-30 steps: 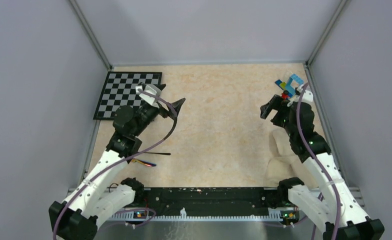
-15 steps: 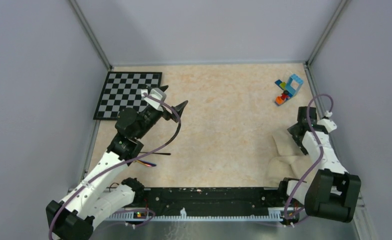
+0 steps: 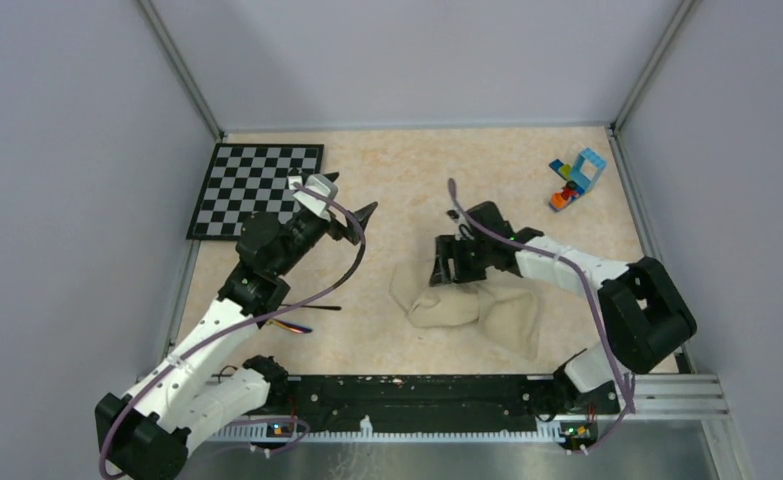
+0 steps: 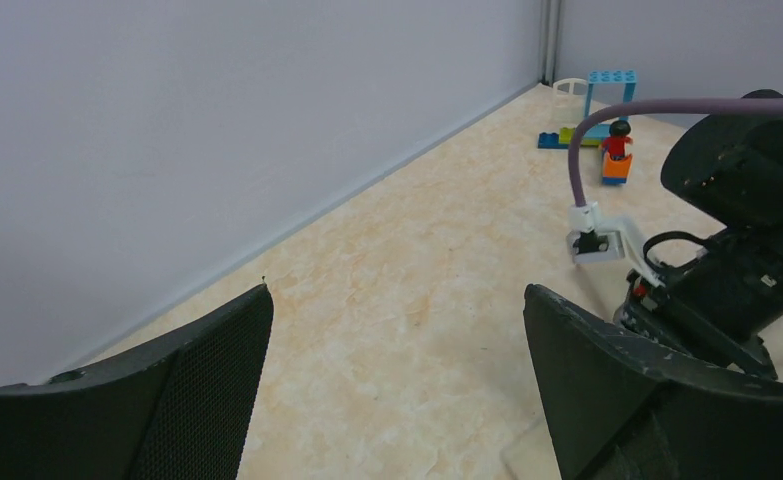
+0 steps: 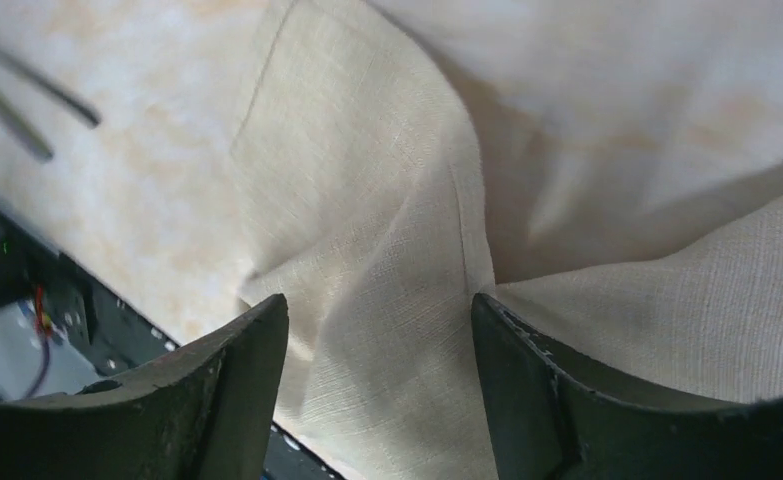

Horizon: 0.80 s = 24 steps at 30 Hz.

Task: Fold the napkin into a case and place the utensils inside
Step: Move the crumpled napkin to the corner of the board.

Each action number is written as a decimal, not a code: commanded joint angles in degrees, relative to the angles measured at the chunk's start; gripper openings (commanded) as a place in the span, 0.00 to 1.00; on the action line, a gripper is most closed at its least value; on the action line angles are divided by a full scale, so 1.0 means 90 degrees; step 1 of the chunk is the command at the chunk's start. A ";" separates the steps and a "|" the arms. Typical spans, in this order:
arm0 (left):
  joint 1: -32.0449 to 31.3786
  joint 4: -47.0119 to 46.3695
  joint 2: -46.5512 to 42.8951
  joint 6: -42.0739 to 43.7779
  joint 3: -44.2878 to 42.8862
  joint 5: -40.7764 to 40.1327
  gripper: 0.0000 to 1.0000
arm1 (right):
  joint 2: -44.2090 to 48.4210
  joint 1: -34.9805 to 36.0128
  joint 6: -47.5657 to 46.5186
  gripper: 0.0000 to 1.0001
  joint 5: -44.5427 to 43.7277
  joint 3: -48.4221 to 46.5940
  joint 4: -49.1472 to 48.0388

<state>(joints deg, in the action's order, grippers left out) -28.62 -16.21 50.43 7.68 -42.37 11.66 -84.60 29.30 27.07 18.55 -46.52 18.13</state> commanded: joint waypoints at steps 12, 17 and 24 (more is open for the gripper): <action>-0.0059 -0.0122 0.0613 -0.0168 -0.0149 -0.0204 0.99 | 0.1286 -0.1006 -0.0409 0.77 -0.0958 0.0112 0.0045; -0.0181 0.0247 0.1274 -0.0322 -0.0437 -0.0099 0.98 | 0.0827 -0.0963 -0.0832 0.73 -0.0821 0.0006 0.0410; -0.0289 0.0593 0.1994 -0.0585 -0.0795 0.0103 0.99 | 0.1089 0.0199 -0.1165 0.71 -0.1470 0.0137 0.0559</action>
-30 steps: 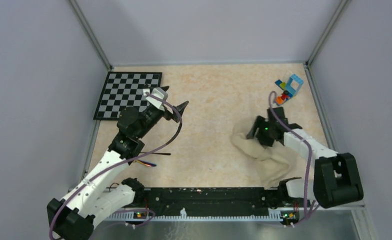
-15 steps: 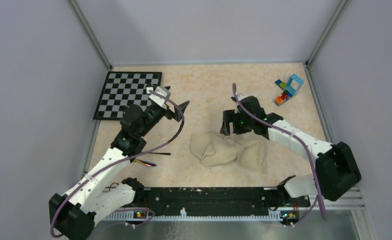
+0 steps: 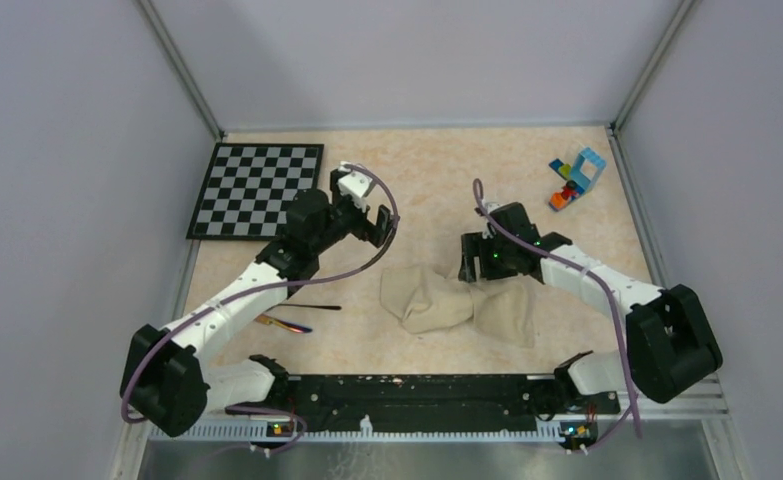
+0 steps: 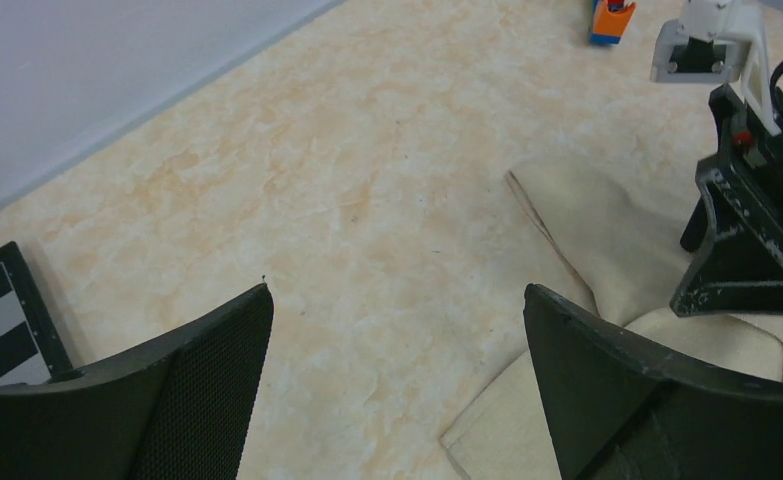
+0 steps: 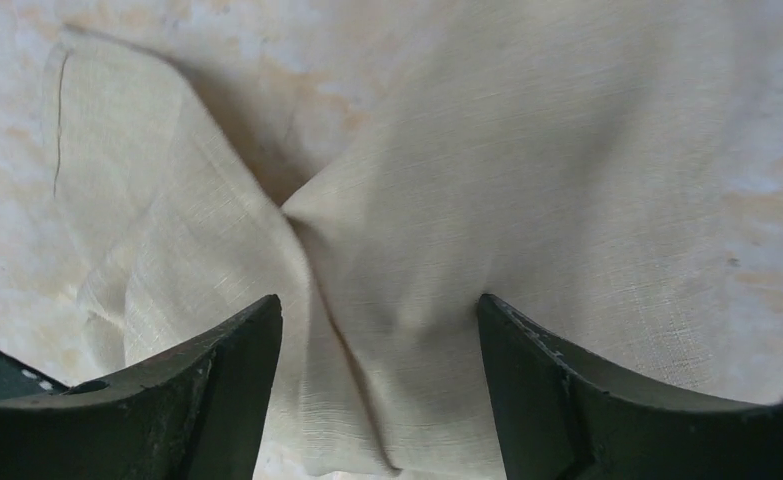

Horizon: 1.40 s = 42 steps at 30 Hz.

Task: Fold the napkin into a case and place the utensils inside
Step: Move the crumpled napkin to the corner of the board, then pick up the crumpled napkin from the center of the board.

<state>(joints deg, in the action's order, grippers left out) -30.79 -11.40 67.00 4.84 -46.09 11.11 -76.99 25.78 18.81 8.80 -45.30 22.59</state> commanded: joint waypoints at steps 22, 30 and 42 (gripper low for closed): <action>-0.0417 0.1598 0.1468 -0.4284 0.0620 -0.0028 0.92 | 0.1875 0.1900 0.1370 0.60 -0.1058 -0.0294 0.2115; -0.0849 0.1313 0.1852 -0.4240 0.0867 -0.0533 0.82 | 0.1893 0.2930 0.2377 0.48 -0.1874 0.0427 0.2315; -0.1136 0.1320 0.2343 -0.4185 0.0635 -0.1287 0.52 | 0.1053 0.3043 0.2537 0.49 -0.3015 0.1156 0.0577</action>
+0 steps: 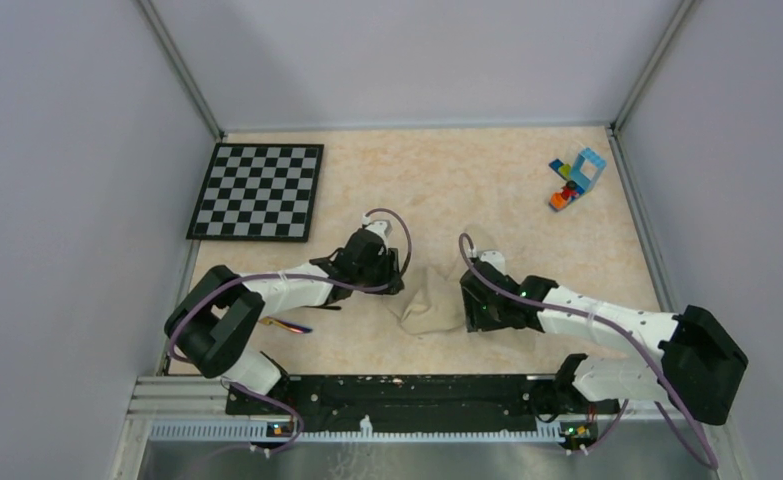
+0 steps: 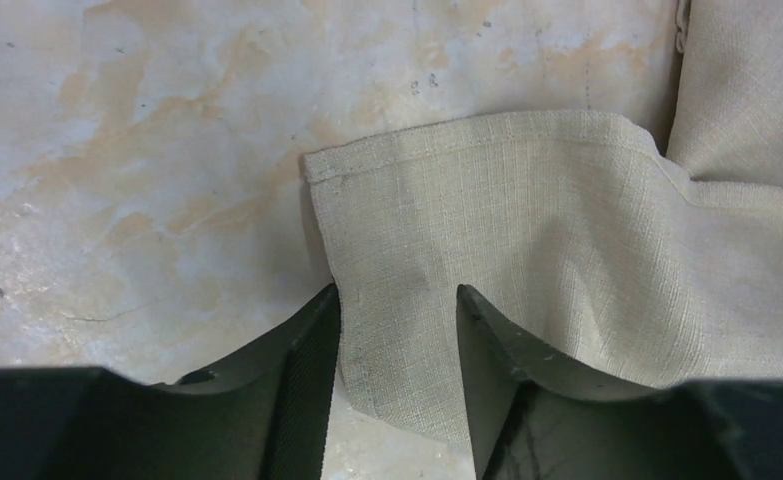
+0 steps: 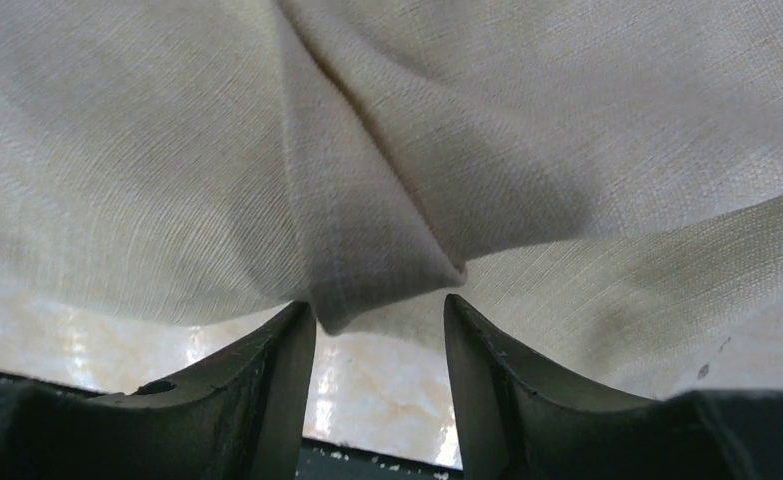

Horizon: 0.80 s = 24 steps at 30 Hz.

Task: Fold the napkin into a case and place the utensils inside
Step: Pick up the crumpled napkin from the center of the board.

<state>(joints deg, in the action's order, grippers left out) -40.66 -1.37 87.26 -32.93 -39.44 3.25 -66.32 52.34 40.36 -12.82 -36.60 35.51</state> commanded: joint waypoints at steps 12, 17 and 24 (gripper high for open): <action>-0.0035 0.1252 -0.1713 0.0847 -0.1354 -0.1747 0.00 | 0.0827 0.0093 -0.0429 0.00 -0.2705 -0.0653 -0.0186; -0.0034 0.1187 -0.3450 0.1549 -0.1826 -0.1423 0.00 | 0.1467 0.0093 -0.1656 0.00 -0.2764 -0.2128 0.0691; -0.0032 0.1501 -0.4228 0.1107 -0.1774 -0.0314 0.73 | 0.1489 0.0094 -0.2573 0.00 -0.0801 -0.2993 0.0715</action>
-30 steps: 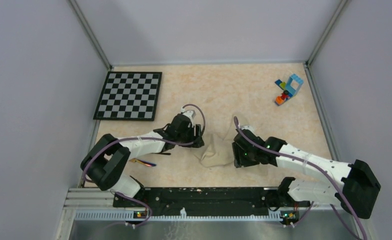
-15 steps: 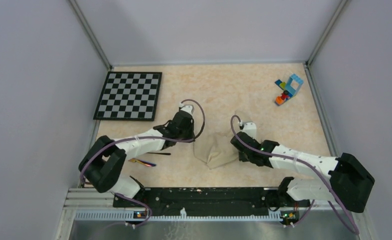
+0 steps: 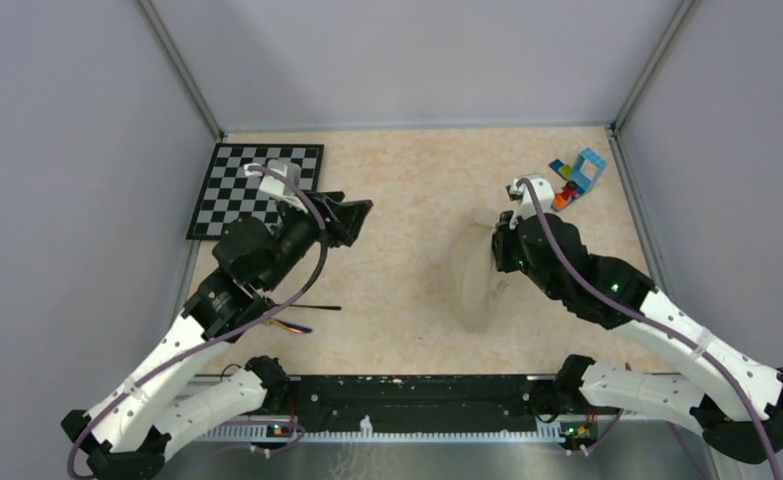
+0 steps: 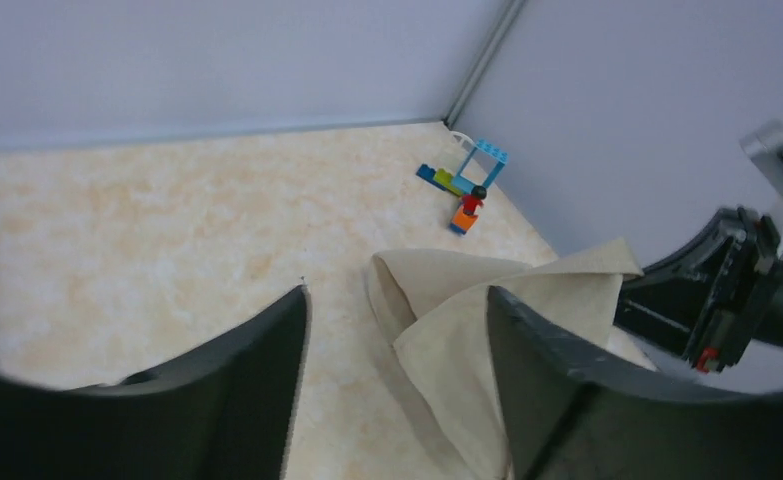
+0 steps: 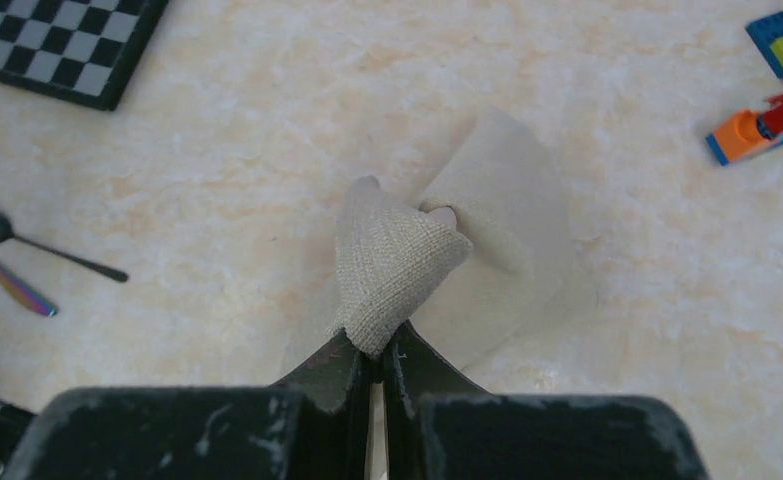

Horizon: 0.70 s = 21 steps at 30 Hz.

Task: Fold the napkin into a case and place the utensils inside
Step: Pick up the crumpled napkin from the center of the board.

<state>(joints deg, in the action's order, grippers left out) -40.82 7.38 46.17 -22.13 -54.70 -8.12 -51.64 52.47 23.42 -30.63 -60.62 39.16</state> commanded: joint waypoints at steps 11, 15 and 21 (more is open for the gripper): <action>-0.0019 -0.1638 0.0027 -0.0377 0.2163 0.4075 0.99 | -0.1026 -0.0470 -0.0936 0.00 0.5033 -0.0958 -0.0827; -0.0016 -0.2488 -0.0207 -0.0758 0.3087 0.4487 0.99 | -0.1024 -0.1803 -0.0490 0.00 0.7283 -0.0660 -0.1500; -0.0006 -0.2526 -0.0343 -0.1624 0.3668 0.2916 0.99 | -0.1253 -0.2713 0.0214 0.00 0.9587 -0.0056 -0.2499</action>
<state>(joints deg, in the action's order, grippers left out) -40.93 -9.78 44.05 -29.87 -22.85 26.46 -62.33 29.58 21.32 38.22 -63.24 25.28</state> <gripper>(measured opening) 0.987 0.007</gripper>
